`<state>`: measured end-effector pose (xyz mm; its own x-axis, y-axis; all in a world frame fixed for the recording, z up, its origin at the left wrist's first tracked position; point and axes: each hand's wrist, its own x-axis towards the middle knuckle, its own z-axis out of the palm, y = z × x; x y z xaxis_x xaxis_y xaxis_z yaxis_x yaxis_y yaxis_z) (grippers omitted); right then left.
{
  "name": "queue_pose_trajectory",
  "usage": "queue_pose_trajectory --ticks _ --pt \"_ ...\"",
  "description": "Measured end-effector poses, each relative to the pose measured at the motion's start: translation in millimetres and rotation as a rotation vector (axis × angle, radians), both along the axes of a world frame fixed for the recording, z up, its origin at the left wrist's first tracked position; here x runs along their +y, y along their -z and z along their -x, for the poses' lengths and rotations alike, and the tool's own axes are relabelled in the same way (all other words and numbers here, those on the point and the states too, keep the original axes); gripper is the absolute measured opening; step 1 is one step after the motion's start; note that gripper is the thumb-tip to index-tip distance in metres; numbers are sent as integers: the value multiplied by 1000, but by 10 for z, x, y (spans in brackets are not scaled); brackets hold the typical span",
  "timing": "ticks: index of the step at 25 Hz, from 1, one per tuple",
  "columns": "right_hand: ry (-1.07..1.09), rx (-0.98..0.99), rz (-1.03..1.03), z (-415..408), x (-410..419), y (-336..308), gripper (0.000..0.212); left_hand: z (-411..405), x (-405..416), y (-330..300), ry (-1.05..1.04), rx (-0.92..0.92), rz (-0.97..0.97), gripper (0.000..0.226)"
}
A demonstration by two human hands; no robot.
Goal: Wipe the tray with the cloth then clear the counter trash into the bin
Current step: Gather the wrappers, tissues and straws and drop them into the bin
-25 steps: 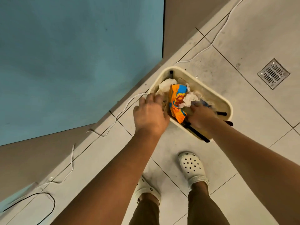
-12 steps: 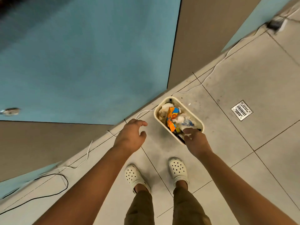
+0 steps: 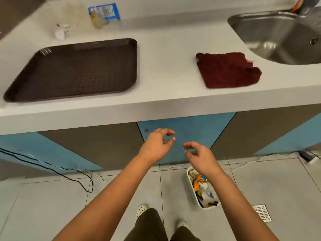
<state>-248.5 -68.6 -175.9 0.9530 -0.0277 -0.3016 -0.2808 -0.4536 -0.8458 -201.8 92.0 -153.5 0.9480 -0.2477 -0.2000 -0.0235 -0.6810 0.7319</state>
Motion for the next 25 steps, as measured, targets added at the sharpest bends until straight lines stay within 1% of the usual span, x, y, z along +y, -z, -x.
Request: queue_pose_trajectory --ticks 2,6,8,12,17,25 --pt "-91 -51 26 -176 185 -359 26 -64 232 -313 -50 -55 61 26" --pt "-128 -179 18 -621 571 -1019 24 -352 742 -915 -183 -179 165 23" --pt "-116 -225 -1 -801 746 -1248 23 -477 966 -1139 -214 -234 168 23" --pt "-123 -255 -15 -1145 1193 -1537 21 -763 1486 -1508 -256 -312 141 27" --pt "-149 -287 -26 -1532 1669 -1698 22 -1070 2055 -1662 -290 -338 152 28" --pt "-137 -304 8 -2064 2095 -1656 20 -1526 2650 -1594 -353 -333 111 30"
